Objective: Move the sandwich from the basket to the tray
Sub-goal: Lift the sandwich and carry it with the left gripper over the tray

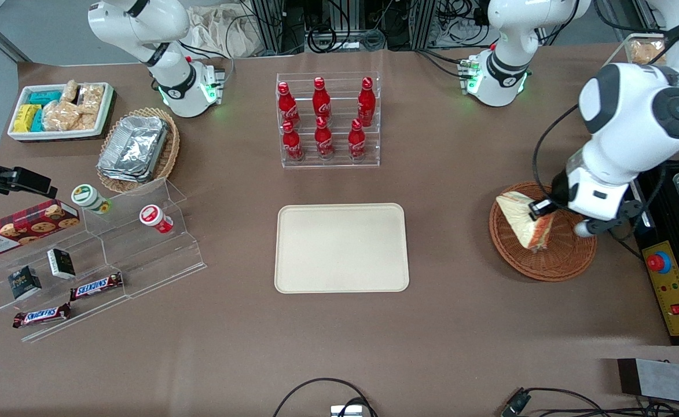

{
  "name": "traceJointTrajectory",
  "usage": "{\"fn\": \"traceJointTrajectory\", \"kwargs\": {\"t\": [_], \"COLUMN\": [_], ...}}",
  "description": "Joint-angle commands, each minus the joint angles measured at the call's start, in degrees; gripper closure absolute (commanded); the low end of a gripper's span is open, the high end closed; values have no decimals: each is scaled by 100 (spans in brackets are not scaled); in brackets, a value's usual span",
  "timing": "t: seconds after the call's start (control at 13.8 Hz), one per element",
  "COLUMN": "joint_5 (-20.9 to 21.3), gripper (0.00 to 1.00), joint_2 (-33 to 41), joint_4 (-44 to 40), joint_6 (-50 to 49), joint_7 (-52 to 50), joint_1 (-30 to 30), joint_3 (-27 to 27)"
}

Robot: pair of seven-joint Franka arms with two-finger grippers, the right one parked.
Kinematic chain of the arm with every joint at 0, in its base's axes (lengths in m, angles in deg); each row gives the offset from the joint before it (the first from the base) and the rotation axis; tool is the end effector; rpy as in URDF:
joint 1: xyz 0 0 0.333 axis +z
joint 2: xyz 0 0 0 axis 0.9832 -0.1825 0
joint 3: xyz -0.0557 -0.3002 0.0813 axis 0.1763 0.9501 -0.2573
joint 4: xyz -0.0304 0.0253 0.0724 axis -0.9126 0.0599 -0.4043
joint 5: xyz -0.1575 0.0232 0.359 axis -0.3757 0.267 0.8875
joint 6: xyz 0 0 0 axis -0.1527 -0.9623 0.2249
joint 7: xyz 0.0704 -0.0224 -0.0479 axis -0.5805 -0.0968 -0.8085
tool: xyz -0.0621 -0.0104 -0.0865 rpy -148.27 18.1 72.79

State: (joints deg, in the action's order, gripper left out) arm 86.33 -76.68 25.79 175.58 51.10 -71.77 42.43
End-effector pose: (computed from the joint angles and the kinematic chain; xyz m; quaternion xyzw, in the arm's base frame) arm 0.5571 -0.1001 0.4561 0.9828 0.1815 0.0091 0.0338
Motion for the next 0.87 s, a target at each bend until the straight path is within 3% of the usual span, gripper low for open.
{"fn": "traceJointTrajectory", "kwargs": {"t": [0.0, 0.29, 0.51, 0.8], "joint_5": [366, 428, 1077, 1149], "gripper": [90, 89, 89, 89], "joint_2": [-472, -764, -1097, -1475], "joint_4": [-760, -1333, -1544, -1825], "joint_6": [-588, -828, -810, -758], "joint_7": [-11, -500, -1378, -1567], "joint_1": [19, -76, -804, -1333], "joint_3": [374, 866, 894, 894]}}
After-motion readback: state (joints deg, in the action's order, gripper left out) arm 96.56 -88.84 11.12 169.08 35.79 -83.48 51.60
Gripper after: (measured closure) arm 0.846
